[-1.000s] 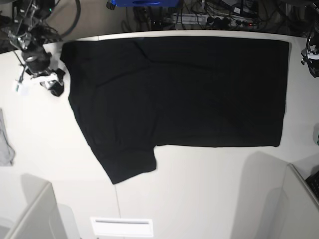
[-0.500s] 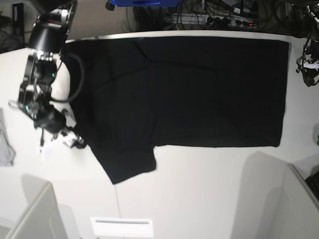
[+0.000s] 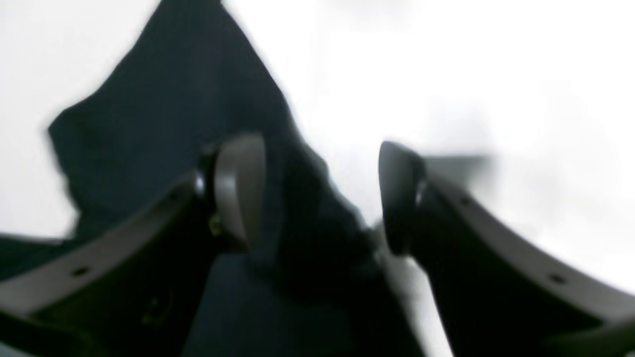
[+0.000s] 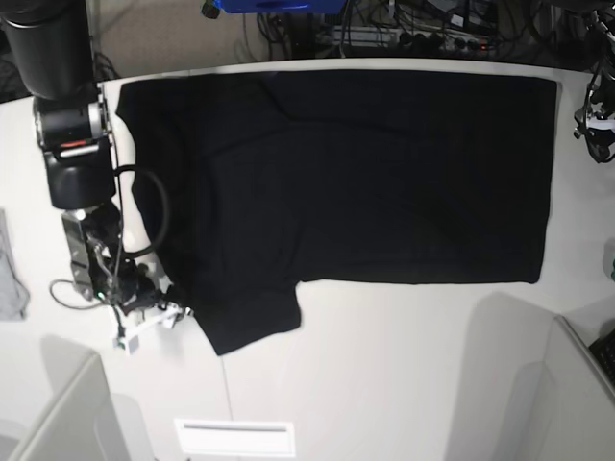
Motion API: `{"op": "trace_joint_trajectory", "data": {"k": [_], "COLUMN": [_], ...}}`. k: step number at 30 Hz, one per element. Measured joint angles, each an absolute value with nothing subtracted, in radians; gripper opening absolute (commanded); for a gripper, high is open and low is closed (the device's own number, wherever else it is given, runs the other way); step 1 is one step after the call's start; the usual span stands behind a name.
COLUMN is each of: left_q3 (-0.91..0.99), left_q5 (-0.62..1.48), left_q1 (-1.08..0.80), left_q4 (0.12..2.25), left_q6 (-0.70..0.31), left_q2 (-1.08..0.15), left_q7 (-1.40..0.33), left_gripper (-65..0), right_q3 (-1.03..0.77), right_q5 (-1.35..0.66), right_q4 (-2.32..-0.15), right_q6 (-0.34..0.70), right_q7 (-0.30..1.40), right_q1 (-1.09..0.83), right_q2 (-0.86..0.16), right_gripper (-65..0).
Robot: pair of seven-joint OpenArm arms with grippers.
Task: Fold the T-shirt properly
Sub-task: 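Release the shirt and move the right gripper to the sleeve side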
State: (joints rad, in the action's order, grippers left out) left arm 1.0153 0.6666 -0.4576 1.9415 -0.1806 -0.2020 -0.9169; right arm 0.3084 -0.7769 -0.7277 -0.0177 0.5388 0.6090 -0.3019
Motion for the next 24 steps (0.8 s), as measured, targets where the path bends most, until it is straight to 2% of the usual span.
{"op": "trace_joint_trajectory", "data": {"k": [2, 4, 7, 21, 23, 24], "left_q3": [1.016, 1.015, 1.016, 1.016, 1.016, 1.016], "left_q5": [0.666, 0.666, 0.666, 0.663, 0.664, 0.664], "left_q1": [-0.460, -0.461, -0.458, -0.452, -0.452, -0.452], "left_q4": [1.942, 1.942, 1.942, 1.885, 1.885, 1.885], "left_q6": [-0.181, -0.181, -0.181, -0.181, -0.181, -0.181], "left_q2": [-0.204, -0.203, -0.204, -0.205, -0.204, -0.205], "left_q7": [-0.916, -0.917, -0.916, -0.916, -0.917, -0.916], "left_gripper": [-27.6, -27.6, -27.6, -27.6, -27.6, -27.6], "right_q3": [0.384, 0.456, 0.514, 0.530, 0.530, 0.530], "right_q5": [-0.772, -0.777, -0.778, -0.778, -0.777, -0.777], "right_q4": [-0.685, -0.633, -0.573, -0.566, -0.568, -0.568], "right_q6": [-0.018, -0.017, -0.015, -0.014, -0.014, -0.014], "right_q7": [0.506, 0.481, 0.451, 0.437, 0.419, 0.416], "right_q1": [0.642, 0.677, 0.713, 0.691, 0.683, 0.680], "right_q2": [-0.303, -0.297, -0.280, -0.232, -0.237, -0.238], "right_gripper": [-22.4, -20.1, -20.3, -20.4, -22.2, -25.2]}}
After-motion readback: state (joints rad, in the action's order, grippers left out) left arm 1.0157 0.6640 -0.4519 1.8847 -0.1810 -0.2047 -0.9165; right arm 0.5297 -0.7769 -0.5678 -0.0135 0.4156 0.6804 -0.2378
